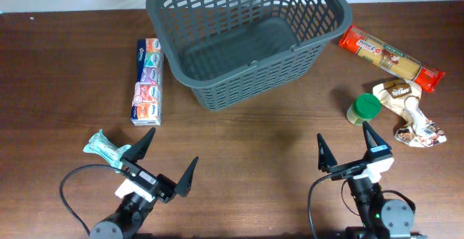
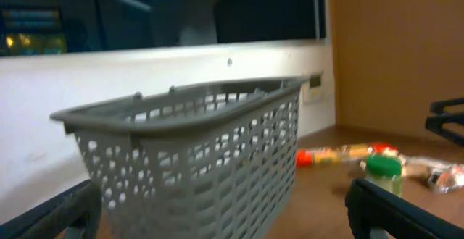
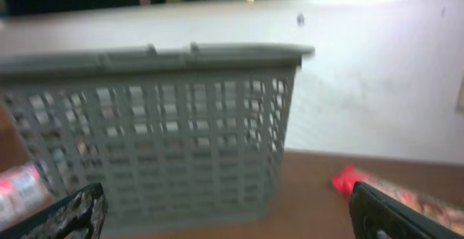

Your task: Pack container

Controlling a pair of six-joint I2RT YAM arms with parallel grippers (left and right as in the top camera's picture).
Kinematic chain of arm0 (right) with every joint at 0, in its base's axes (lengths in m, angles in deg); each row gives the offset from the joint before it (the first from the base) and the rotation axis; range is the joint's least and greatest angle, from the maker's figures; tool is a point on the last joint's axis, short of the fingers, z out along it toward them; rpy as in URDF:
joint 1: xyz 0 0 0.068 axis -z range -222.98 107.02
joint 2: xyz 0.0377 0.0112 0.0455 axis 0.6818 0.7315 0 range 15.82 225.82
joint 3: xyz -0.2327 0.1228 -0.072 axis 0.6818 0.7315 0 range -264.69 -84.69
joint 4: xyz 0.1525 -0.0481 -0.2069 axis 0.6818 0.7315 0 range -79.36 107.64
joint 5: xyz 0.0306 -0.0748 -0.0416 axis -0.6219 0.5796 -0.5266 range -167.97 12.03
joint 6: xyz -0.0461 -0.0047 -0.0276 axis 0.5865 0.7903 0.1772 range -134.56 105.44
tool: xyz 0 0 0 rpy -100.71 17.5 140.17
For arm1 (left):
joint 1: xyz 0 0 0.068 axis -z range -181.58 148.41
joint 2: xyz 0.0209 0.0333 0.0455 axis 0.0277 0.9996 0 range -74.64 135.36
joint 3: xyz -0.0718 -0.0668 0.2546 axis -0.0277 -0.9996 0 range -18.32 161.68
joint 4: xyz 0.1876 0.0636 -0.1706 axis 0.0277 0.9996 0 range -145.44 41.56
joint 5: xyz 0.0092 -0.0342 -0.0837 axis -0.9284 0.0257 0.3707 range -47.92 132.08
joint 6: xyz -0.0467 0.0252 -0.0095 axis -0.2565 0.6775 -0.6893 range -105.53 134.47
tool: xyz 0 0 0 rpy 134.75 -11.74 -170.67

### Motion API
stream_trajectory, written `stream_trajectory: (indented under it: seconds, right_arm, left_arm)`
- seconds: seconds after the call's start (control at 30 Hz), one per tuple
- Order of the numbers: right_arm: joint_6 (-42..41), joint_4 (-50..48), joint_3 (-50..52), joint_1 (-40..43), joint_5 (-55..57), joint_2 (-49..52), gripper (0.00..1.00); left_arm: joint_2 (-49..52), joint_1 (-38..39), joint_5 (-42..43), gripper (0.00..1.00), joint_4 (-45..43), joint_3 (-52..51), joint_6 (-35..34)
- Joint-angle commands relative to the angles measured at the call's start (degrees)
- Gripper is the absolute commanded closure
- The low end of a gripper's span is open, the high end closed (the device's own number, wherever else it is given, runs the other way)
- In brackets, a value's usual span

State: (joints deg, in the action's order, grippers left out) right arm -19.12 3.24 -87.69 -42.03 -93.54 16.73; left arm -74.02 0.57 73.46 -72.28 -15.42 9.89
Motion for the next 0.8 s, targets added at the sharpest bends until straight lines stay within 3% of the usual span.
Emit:
stream_trajectory:
  seconds: [0.0, 0.2, 0.37, 0.47, 0.63, 0.77]
  right_arm:
    - [-3.06, -1.03, -6.12, -0.57, -1.29, -0.70, 0.01]
    - [-10.23, -3.91, -7.45, -0.57, -8.20, -0.66, 0.01]
    - [-11.19, -3.61, -7.45, -0.57, -18.03, -0.66, 0.01]
    - [-11.43, -4.68, -7.82, -0.57, -19.17, -0.66, 0.01]
    - [-9.49, -1.99, -13.09, -0.50, -19.34, 1.09, 0.01]
    - [-3.69, 7.28, -22.69, -0.46, -13.68, 8.94, 0.01]
  left_arm:
    - [-0.24, 0.22, 1.18, 0.01, -1.33, 0.42, -3.13]
    - [-0.24, 0.22, 3.65, 0.01, 5.46, 0.39, -3.15]
    - [-0.24, 0.22, 6.08, 0.01, -2.27, 0.39, -3.19]
    - [-0.22, 0.22, 6.14, 0.01, -4.13, 0.48, -7.91]
    - [2.49, 0.33, 7.69, 0.01, -3.04, 3.50, -11.21]
    - [10.43, 0.33, 9.49, 0.01, 3.74, 11.56, -5.77]
